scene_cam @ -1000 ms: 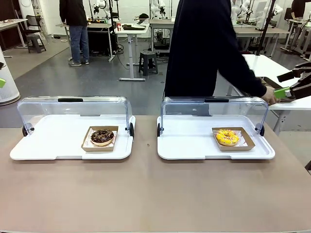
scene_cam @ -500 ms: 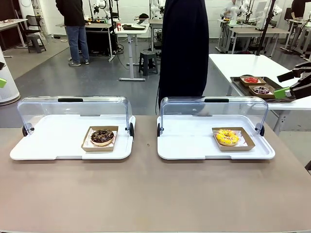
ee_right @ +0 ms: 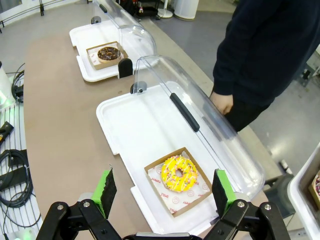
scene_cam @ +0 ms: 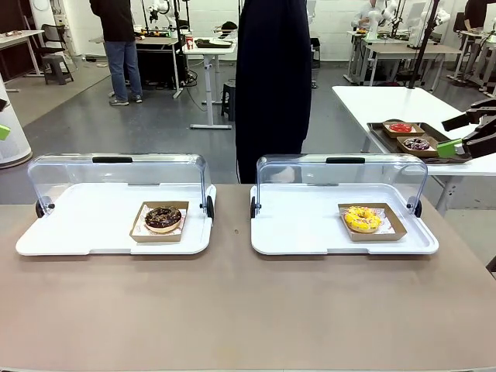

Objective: Provide the desired donut to the person.
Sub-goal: Place the picked Paper togo box onto the Handle tray extended by the person.

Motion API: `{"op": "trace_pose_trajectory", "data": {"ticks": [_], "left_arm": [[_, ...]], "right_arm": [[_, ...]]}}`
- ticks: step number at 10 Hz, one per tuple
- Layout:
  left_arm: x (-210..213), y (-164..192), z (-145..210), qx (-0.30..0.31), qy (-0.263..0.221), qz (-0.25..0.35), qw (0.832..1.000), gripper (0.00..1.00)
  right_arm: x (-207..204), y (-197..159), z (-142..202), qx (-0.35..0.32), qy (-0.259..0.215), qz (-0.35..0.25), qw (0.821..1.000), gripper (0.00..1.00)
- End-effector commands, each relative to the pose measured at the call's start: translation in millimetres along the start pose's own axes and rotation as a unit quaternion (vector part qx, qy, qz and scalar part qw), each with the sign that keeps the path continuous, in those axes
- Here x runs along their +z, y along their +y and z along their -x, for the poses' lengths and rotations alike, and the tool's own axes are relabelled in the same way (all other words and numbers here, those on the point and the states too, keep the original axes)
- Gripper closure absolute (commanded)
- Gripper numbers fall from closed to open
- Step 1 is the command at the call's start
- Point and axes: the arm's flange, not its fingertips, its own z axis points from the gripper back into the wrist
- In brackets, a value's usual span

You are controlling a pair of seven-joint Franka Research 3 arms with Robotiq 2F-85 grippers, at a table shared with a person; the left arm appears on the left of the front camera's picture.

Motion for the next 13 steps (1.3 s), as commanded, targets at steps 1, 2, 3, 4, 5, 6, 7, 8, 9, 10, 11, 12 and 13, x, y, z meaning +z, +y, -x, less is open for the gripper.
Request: {"op": "trace_pose_trajectory", "data": {"ticks": [1,2,3,4,5,6,7,8,9,10,11,12,13], "left_arm": [[1.8,0.5,1.1,0.002,0.002,-0.004,1.000,0.00],[1.8,0.5,1.1,0.002,0.002,-0.004,1.000,0.00],[1.8,0.5,1.1,0.002,0.002,-0.004,1.000,0.00],[1.8,0.5,1.1,0.002,0.002,-0.004,1.000,0.00],[1.8,0.5,1.1,0.002,0.002,-0.004,1.000,0.00],[1.8,0.5,1.1,0.002,0.002,-0.004,1.000,0.00],[1.8,0.5,1.1,0.002,0.002,-0.004,1.000,0.00],[1.8,0.5,1.1,0.002,0.002,-0.004,1.000,0.00],[1.8,0.5,1.1,0.002,0.002,-0.004,1.000,0.00],[1.8,0.5,1.1,0.002,0.002,-0.004,1.000,0.00],[1.8,0.5,1.1,0.002,0.002,-0.004,1.000,0.00],[1.8,0.5,1.1,0.002,0.002,-0.004,1.000,0.00],[1.8,0.5,1.1,0.002,0.002,-0.004,1.000,0.00]], "right_arm": [[-0.2,1.4,1.8,0.006,0.002,-0.005,1.000,0.00],[-0.2,1.4,1.8,0.006,0.002,-0.005,1.000,0.00],[-0.2,1.4,1.8,0.006,0.002,-0.005,1.000,0.00],[-0.2,1.4,1.8,0.006,0.002,-0.005,1.000,0.00],[-0.2,1.4,1.8,0.006,0.002,-0.005,1.000,0.00],[-0.2,1.4,1.8,0.006,0.002,-0.005,1.000,0.00],[-0.2,1.4,1.8,0.006,0.002,-0.005,1.000,0.00],[-0.2,1.4,1.8,0.006,0.002,-0.005,1.000,0.00],[-0.2,1.4,1.8,0.006,0.002,-0.005,1.000,0.00],[-0.2,1.4,1.8,0.006,0.002,-0.005,1.000,0.00],[-0.2,1.4,1.8,0.006,0.002,-0.005,1.000,0.00],[-0.2,1.4,1.8,0.006,0.002,-0.005,1.000,0.00],[-0.2,1.4,1.8,0.006,0.002,-0.005,1.000,0.00]]}}
